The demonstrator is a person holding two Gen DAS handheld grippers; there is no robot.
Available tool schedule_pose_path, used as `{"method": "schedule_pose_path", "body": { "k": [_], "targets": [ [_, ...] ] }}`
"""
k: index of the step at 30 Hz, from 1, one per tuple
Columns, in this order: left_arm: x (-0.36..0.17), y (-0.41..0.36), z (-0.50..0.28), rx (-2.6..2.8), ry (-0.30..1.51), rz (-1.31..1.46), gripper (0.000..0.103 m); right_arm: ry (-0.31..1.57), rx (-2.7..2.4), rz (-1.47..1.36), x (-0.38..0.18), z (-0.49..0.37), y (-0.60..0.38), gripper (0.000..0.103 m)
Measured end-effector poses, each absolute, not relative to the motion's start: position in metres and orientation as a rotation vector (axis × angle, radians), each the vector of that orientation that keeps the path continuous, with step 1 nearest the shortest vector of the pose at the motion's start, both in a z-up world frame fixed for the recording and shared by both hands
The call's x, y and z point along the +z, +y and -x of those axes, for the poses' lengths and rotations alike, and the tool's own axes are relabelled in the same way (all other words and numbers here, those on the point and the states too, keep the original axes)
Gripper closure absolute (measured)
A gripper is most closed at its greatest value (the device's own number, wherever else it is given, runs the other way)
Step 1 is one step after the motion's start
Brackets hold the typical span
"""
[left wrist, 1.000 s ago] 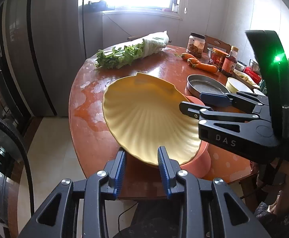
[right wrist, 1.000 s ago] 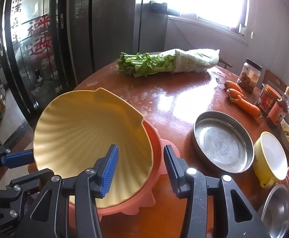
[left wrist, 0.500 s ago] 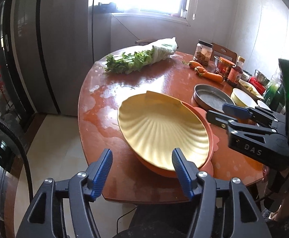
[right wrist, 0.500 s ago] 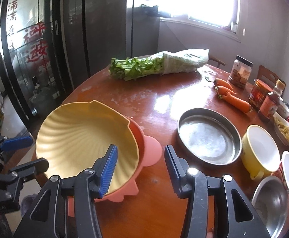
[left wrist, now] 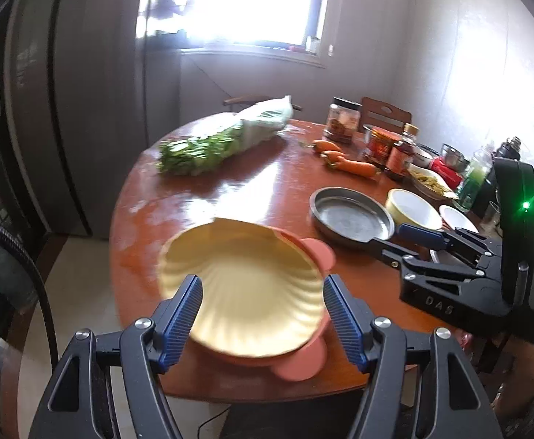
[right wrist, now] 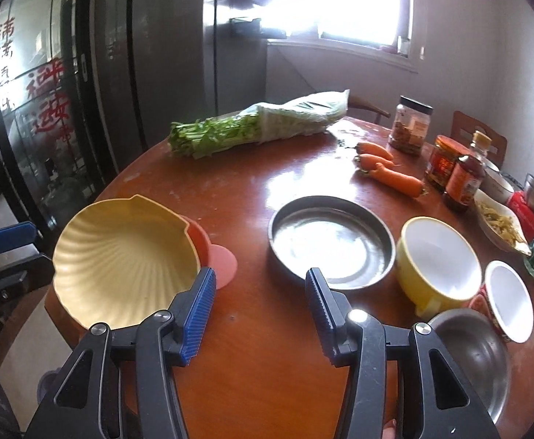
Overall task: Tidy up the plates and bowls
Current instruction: 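Open both grippers and withdraw from the stacked plates toward the silver tray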
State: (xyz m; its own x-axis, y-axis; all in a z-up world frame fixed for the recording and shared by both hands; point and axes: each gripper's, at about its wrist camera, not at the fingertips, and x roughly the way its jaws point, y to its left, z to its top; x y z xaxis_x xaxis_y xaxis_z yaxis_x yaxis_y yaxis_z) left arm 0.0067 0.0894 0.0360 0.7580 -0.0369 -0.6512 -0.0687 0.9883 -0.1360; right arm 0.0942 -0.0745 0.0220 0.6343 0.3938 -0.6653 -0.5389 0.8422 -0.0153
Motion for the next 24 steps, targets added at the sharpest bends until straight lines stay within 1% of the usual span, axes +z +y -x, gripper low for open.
{"method": "schedule_pose_path", "body": {
  "k": [8,21,23,24],
  "targets": [
    [0.036,0.054,-0.04,-0.057,0.737,0.139,0.035,0.723,0.518,0.224,0.013,-0.104,-0.089,0.051],
    [0.014,0.055,-0.066,-0.056,0.804,0.136,0.035,0.782,0.568,0.289,-0.017,-0.145,-0.06,0.051],
    [0.013,0.055,-0.068,-0.054,0.81,0.136,0.035,0.793,0.567,0.311,-0.021,-0.151,-0.054,0.053],
    [0.013,0.055,-0.068,-0.054,0.811,0.135,0.035,0.799,0.566,0.319,-0.023,-0.154,-0.052,0.057]
  ]
}}
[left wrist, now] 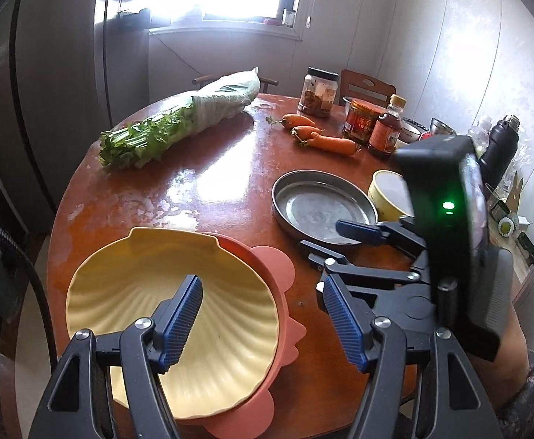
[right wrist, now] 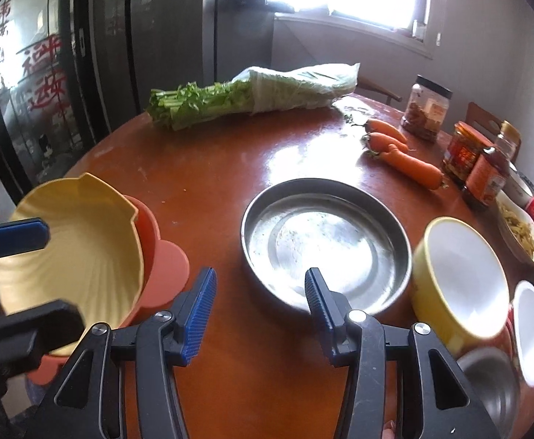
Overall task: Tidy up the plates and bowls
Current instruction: 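Open both grippers and withdraw from the stacked plates toward the silver tray, then close both grippers on the silver tray rim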
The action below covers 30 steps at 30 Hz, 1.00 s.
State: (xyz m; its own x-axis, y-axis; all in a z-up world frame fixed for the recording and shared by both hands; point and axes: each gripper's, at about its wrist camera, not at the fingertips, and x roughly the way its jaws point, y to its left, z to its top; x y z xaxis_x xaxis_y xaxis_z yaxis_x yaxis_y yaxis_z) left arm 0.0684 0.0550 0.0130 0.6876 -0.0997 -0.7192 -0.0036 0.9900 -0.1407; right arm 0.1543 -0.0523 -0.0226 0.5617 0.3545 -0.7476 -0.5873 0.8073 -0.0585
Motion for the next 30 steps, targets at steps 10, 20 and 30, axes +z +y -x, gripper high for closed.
{"method": "schedule_pose_path", "body": {
  "k": [10,20,30],
  "targets": [
    [0.009,0.048,-0.057,-0.083,0.823,0.12,0.035,0.832,0.625,0.311,-0.029,-0.132,-0.064,0.066],
    [0.0,0.024,-0.027,-0.141,0.842,0.091,0.035,0.829,0.666,0.304,-0.027,-0.059,-0.093,0.065],
    [-0.013,0.004,-0.022,-0.179,0.882,0.098,0.035,0.801,0.641,0.303,-0.025,-0.014,-0.117,0.065]
  ]
}}
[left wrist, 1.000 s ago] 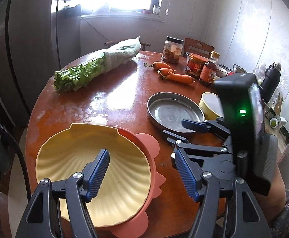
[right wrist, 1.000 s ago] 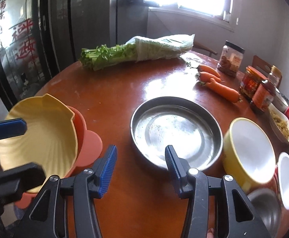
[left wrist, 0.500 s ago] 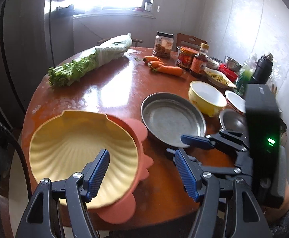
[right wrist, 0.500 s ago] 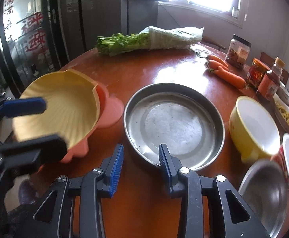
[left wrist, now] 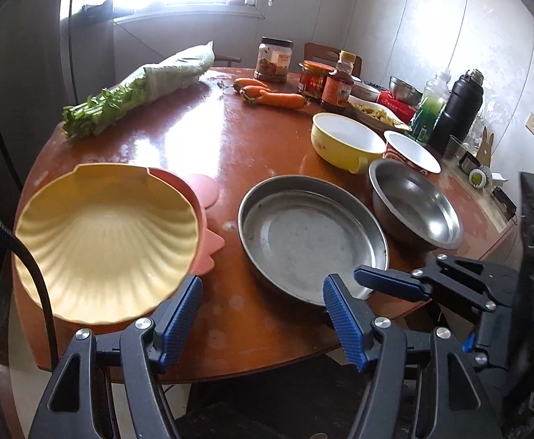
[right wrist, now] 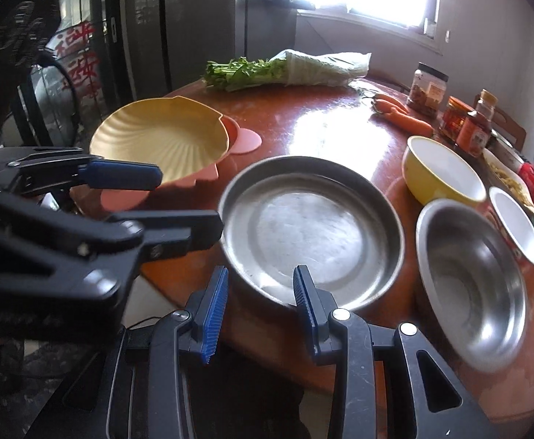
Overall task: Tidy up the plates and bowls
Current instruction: 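Close both grippers on the silver tray rim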
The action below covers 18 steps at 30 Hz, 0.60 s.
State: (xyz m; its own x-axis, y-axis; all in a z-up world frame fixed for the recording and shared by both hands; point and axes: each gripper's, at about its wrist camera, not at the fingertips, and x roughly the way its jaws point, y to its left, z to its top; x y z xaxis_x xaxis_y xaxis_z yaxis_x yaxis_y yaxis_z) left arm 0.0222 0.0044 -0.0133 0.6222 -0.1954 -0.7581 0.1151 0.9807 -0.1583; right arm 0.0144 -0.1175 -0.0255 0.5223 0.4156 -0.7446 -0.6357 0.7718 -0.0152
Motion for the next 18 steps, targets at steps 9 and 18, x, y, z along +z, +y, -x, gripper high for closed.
{"method": "schedule_pose_path", "body": {
  "k": [9,18],
  "targets": [
    [-0.023,-0.002,-0.029,-0.183,0.903,0.123,0.035,0.77,0.551,0.199,-0.016,0.006,-0.161,0.058],
    [-0.03,-0.002,-0.038,-0.182,0.914,0.141,0.035,0.832,0.487,-0.011,-0.02,-0.013,-0.186,0.054]
  ]
}}
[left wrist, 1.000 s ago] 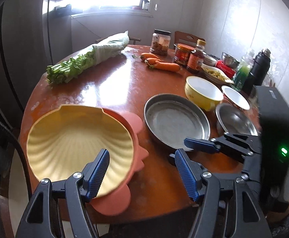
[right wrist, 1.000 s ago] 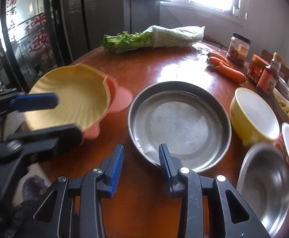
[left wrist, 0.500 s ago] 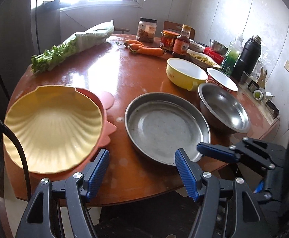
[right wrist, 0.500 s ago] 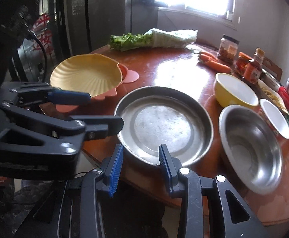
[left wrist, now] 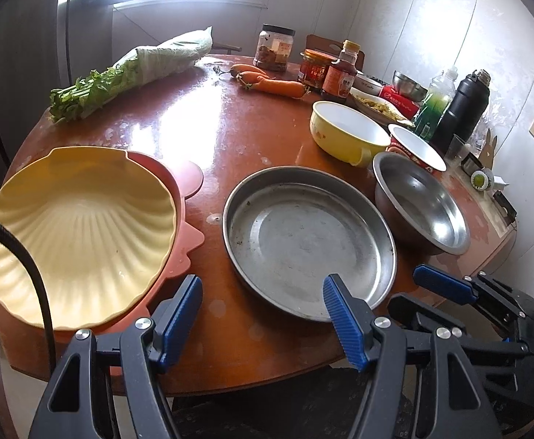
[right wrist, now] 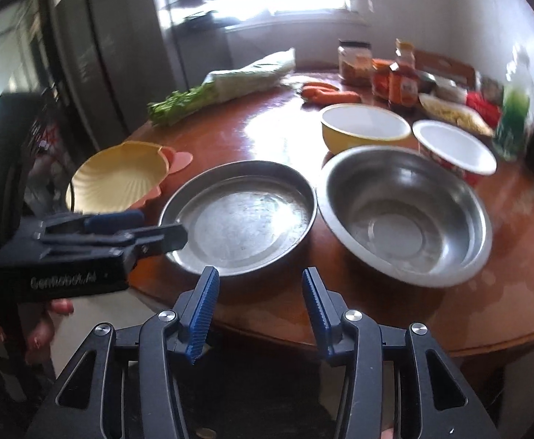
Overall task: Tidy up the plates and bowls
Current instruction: 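Close both grippers on the silver tray rim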
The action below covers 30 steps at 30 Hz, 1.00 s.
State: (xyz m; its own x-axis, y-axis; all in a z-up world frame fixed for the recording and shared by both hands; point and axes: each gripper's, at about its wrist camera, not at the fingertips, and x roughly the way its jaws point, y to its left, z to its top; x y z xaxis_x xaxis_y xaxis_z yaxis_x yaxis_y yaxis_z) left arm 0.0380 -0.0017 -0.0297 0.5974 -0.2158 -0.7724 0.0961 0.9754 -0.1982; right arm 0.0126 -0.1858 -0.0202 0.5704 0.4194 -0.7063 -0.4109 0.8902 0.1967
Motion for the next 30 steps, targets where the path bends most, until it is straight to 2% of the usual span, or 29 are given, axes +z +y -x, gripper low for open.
{"method": "schedule_pose_path", "body": {
  "k": [6,9,11,14,16,19,27,30],
  "targets": [
    [-0.034,-0.001,-0.045,-0.182,0.919,0.149,0.035,0.829,0.462,-0.069,-0.02,-0.029,-0.179,0.054],
    [-0.036,-0.001,-0.048,-0.166,0.918,0.139,0.044,0.838,0.431,-0.043,-0.025,-0.04,-0.17,0.054],
    [-0.036,-0.003,-0.05,-0.159,0.912,0.129,0.045,0.83,0.417,-0.026,-0.028,-0.045,-0.167,0.055],
    [-0.037,-0.007,-0.051,-0.173,0.907,0.119,0.045,0.822,0.392,-0.003,-0.031,-0.05,-0.165,0.06],
    [-0.037,-0.01,-0.051,-0.177,0.903,0.108,0.049,0.817,0.394,0.006,-0.032,-0.052,-0.163,0.068],
    [-0.039,-0.013,-0.053,-0.152,0.891,0.078,0.051,0.813,0.394,0.031,-0.035,-0.053,-0.161,0.071],
    [-0.041,-0.019,-0.05,-0.113,0.866,0.038,0.057,0.78,0.392,0.055,-0.034,-0.043,-0.163,0.071],
    [-0.04,-0.02,-0.049,-0.103,0.854,0.035,0.062,0.78,0.383,0.051,-0.035,-0.041,-0.165,0.071]
  ]
}}
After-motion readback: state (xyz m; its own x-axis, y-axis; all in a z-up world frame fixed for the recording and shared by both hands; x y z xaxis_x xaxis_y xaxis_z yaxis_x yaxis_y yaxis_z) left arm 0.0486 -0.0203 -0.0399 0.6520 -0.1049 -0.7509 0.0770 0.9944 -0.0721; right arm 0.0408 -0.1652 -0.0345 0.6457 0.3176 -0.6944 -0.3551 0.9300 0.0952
